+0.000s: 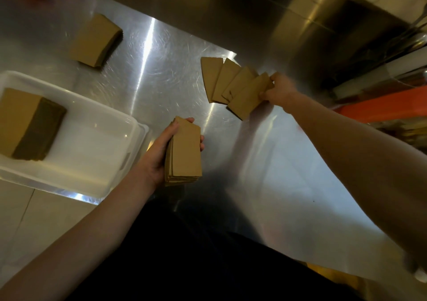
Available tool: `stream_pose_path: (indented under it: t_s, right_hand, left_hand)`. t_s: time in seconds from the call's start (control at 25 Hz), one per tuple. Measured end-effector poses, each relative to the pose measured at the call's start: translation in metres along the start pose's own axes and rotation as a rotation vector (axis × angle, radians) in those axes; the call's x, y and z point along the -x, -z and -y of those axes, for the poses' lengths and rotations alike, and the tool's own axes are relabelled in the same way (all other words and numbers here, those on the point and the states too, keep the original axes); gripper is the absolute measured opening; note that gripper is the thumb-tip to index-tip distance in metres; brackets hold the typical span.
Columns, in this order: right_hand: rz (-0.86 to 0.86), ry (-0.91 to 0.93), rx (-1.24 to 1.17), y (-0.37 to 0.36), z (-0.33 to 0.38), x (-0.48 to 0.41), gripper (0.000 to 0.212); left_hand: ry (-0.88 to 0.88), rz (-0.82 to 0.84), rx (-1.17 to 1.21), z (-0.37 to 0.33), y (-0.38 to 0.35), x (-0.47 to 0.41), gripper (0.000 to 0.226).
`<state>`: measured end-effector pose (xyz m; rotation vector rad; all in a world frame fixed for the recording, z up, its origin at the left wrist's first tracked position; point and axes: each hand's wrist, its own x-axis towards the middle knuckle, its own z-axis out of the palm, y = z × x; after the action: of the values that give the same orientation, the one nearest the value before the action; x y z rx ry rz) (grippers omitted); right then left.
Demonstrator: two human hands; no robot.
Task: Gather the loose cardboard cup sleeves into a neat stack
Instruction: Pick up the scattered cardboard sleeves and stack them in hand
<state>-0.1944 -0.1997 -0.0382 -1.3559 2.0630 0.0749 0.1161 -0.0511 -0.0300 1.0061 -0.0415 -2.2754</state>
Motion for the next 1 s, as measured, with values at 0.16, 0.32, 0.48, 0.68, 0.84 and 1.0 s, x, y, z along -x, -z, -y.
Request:
stream_pose_path:
  t_s: [0.16, 0.32, 0.48, 0.68, 0.84, 1.0]
  right_hand:
    - [-0.065, -0.112, -0.219, -0.007, -0.005, 0.009, 0.058]
    - [-0.043, -0.111, -0.427, -0.007, -0.015, 0.023, 0.054]
    - [0.077, -0.054, -0.537, 0.005, -0.017, 0.032, 0.048]
    - [0.288, 0.034, -0.592, 0.02, 0.004, 0.024, 0.05]
    - [0.238, 0.038, -0.456, 0.019, 0.028, 0.008, 0.054]
    - [0.19, 0.011, -0.266, 0.011, 0.039, -0.007, 0.061]
  left_hand:
    - [0.011, 0.013, -0.009, 0.002, -0.001, -0.001, 0.042]
    - [0.021, 0.025, -0.017, 0.001, 0.001, -0.003, 0.043]
    - [0.024, 0.034, -0.026, 0.001, 0.003, -0.003, 0.048]
    - [0.024, 0.037, -0.019, 0.0, 0.002, -0.003, 0.053]
    - [0.014, 0.028, -0.018, -0.004, 0.004, -0.004, 0.053]
    - [0.002, -0.002, -0.012, -0.012, 0.008, -0.003, 0.043]
